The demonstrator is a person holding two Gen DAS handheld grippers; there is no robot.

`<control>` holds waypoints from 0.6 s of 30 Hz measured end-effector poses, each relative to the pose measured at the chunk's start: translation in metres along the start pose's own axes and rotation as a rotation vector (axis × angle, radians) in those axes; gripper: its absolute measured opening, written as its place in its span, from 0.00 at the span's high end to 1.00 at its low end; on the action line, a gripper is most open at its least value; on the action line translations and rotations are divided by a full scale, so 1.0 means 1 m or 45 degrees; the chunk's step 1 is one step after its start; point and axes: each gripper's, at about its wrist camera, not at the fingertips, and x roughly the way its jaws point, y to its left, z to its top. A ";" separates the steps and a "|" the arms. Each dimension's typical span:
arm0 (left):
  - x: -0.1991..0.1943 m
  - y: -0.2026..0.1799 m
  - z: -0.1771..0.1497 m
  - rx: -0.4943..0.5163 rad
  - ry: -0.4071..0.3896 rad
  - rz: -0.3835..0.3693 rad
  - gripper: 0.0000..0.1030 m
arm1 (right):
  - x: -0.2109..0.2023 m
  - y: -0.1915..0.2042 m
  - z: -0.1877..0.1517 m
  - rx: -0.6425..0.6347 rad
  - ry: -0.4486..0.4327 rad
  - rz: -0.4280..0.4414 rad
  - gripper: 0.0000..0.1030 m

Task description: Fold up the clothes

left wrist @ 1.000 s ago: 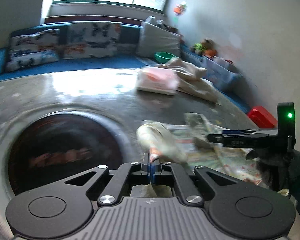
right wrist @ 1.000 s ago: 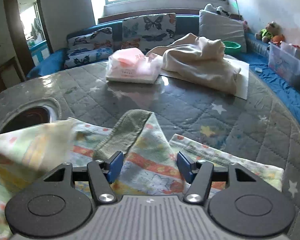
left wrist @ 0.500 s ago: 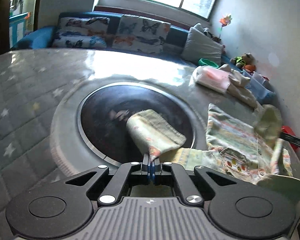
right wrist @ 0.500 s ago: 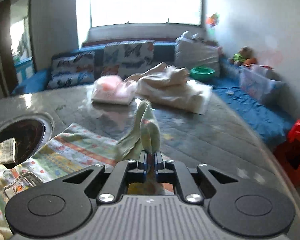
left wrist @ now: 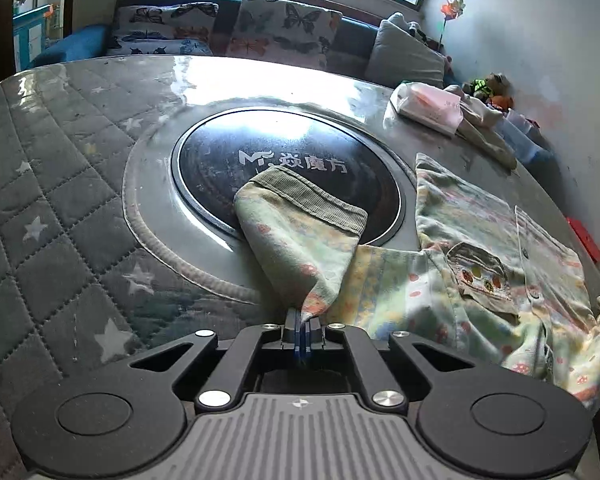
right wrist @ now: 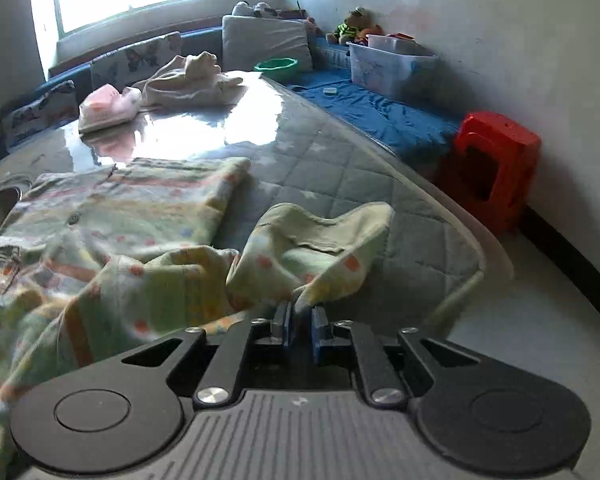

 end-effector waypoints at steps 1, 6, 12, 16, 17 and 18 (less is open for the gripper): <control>0.000 0.000 0.002 0.004 -0.003 0.002 0.94 | -0.003 0.000 0.002 0.004 -0.013 -0.015 0.82; -0.003 0.001 0.009 0.017 -0.029 0.032 0.81 | -0.024 0.012 0.019 -0.104 -0.219 -0.180 0.66; 0.001 0.003 0.013 0.027 -0.051 0.047 0.68 | -0.003 0.033 0.036 -0.121 -0.156 0.137 0.60; 0.004 0.002 0.018 0.048 -0.065 0.077 0.58 | 0.035 0.055 0.038 -0.218 -0.049 0.204 0.59; 0.005 0.001 0.019 0.057 -0.068 0.079 0.57 | 0.044 0.058 0.040 -0.236 -0.025 0.214 0.59; 0.007 0.000 0.021 0.069 -0.071 0.078 0.53 | 0.050 0.059 0.041 -0.250 -0.008 0.224 0.59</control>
